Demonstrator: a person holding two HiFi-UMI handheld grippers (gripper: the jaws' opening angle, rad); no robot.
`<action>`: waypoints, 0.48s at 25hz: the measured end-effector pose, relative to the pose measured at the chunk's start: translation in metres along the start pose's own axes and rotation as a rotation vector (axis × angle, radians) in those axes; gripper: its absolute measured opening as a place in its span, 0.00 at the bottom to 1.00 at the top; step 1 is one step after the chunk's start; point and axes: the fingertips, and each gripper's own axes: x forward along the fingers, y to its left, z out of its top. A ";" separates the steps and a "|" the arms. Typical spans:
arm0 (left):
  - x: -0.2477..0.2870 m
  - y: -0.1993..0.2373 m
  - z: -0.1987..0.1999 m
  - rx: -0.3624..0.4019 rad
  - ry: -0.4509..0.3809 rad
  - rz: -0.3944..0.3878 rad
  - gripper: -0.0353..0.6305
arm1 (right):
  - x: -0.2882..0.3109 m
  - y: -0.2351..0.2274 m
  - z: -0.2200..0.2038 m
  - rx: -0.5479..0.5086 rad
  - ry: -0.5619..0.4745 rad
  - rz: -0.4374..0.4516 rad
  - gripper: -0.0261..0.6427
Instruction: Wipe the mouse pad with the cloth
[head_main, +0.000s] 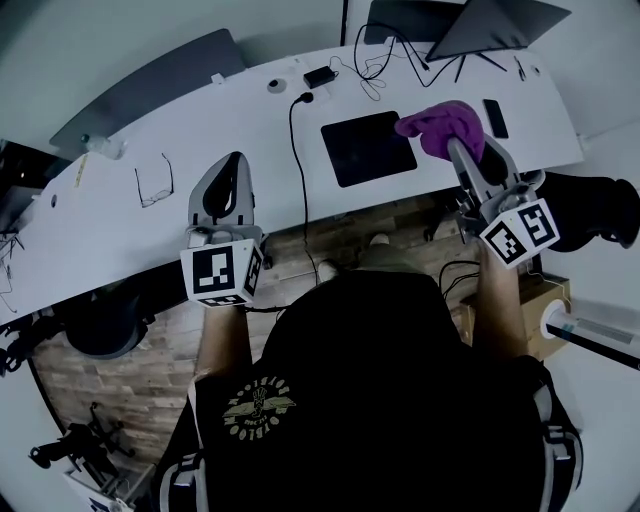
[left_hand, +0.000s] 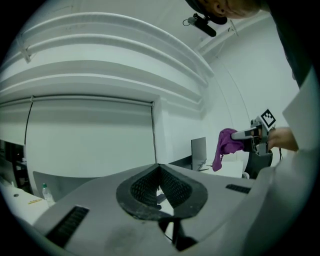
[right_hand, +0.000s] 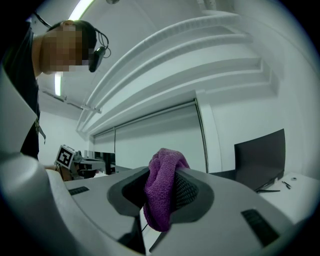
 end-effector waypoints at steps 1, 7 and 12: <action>0.002 0.001 -0.002 -0.003 0.002 0.000 0.06 | 0.003 0.000 -0.002 0.000 0.007 0.005 0.19; 0.003 0.017 -0.012 -0.012 0.016 0.048 0.06 | 0.031 0.002 -0.017 0.010 0.051 0.053 0.19; 0.006 0.036 -0.018 -0.019 0.033 0.109 0.06 | 0.061 0.001 -0.020 0.007 0.062 0.100 0.19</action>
